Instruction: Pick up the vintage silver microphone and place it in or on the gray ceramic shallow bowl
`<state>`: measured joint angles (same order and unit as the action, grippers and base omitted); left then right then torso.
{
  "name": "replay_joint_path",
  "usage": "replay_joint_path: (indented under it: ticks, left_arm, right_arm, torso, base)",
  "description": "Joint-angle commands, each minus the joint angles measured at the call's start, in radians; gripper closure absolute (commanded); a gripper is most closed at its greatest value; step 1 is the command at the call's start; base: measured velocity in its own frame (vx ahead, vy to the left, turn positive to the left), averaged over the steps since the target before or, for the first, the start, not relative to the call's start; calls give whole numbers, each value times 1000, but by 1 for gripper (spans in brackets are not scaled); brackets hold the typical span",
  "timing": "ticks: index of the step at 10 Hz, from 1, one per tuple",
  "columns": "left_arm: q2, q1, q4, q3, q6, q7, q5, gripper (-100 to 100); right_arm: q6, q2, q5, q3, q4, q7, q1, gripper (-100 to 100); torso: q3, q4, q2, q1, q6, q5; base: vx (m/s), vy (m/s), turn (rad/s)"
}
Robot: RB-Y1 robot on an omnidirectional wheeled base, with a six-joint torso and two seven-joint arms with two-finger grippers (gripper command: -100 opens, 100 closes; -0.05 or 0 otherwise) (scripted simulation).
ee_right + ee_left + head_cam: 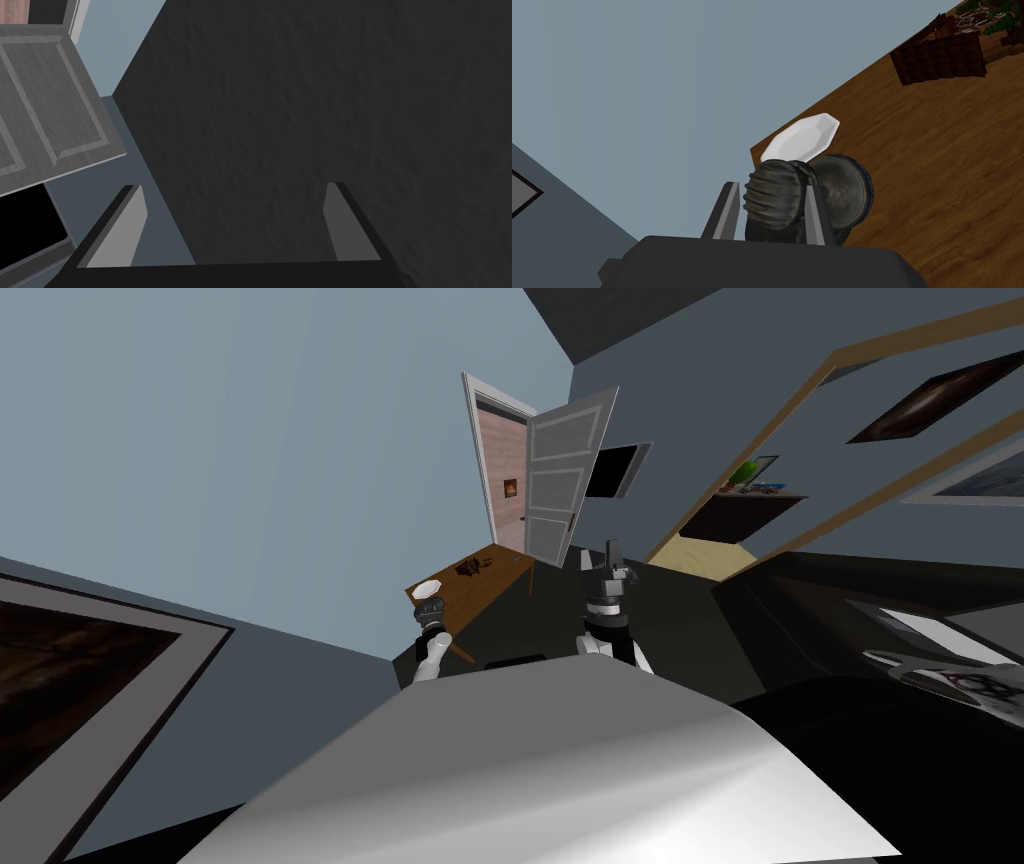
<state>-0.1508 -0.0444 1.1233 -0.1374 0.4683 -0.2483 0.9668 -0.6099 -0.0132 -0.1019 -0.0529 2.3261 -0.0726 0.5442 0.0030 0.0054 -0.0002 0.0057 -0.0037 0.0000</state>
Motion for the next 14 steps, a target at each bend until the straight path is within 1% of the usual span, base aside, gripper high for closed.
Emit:
replay_joint_path:
  ticks: [1,4,5,6,7,9,10,11,12,13,14]
  left_arm:
    - [6,-4,-34,-24,24,-28,9,100]
    - [11,-20,-116,-62,69,-78,23,100]
    - [11,-20,-116,-62,69,-78,23,100]
    - [13,-25,-142,-74,83,-94,28,100]
    - [13,-25,-142,-74,83,-94,28,100]
    - [17,-35,-189,-97,107,-122,37,100]
    - [20,-43,-229,-116,127,-145,45,100]
    - [21,-47,-245,-124,136,-155,48,100]
    - [23,-55,-277,-138,155,-174,54,100]
    - [13,-56,-282,-120,155,-183,45,100]
    - [13,-56,-285,-121,160,-188,45,-100]
  right_arm:
    - [0,0,0,0,0,0,0,0]
    - [0,0,0,0,0,0,0,0]
    - [0,0,0,0,0,0,0,0]
    - [0,0,0,0,0,0,0,0]
    - [0,0,0,0,0,0,0,0]
    - [0,0,0,0,0,0,0,0]
    - [0,0,0,0,0,0,0,0]
    - [0,0,0,0,0,0,0,0]
    - [0,0,0,0,0,0,0,0]
    - [0,0,0,0,0,0,0,0]
    - [0,0,0,0,0,0,0,0]
  torso:
    - [0,0,0,0,0,0]
    - [-2,-1,-3,2,0,0]
    - [-2,-1,-3,3,0,0]
    - [-1,-1,-1,-1,0,0]
    - [0,0,1,-3,0,-1]
    - [1,0,1,-5,1,-2]
    - [0,0,0,-2,1,-1]
    - [-1,0,-2,1,1,-1]
    - [-2,-1,-3,1,1,-1]
    - [-2,-1,-3,1,1,-1]
    - [0,0,0,-3,1,-1]
  base:
    - [102,72,-119]
    - [119,114,-100]
    - [69,77,-29]
    - [49,47,-55]
    - [38,34,-30]
    - [75,65,-80]
    - [107,128,-143]
    - [115,131,-101]
    - [107,130,-111]
    - [43,62,-25]
    - [9,13,4]
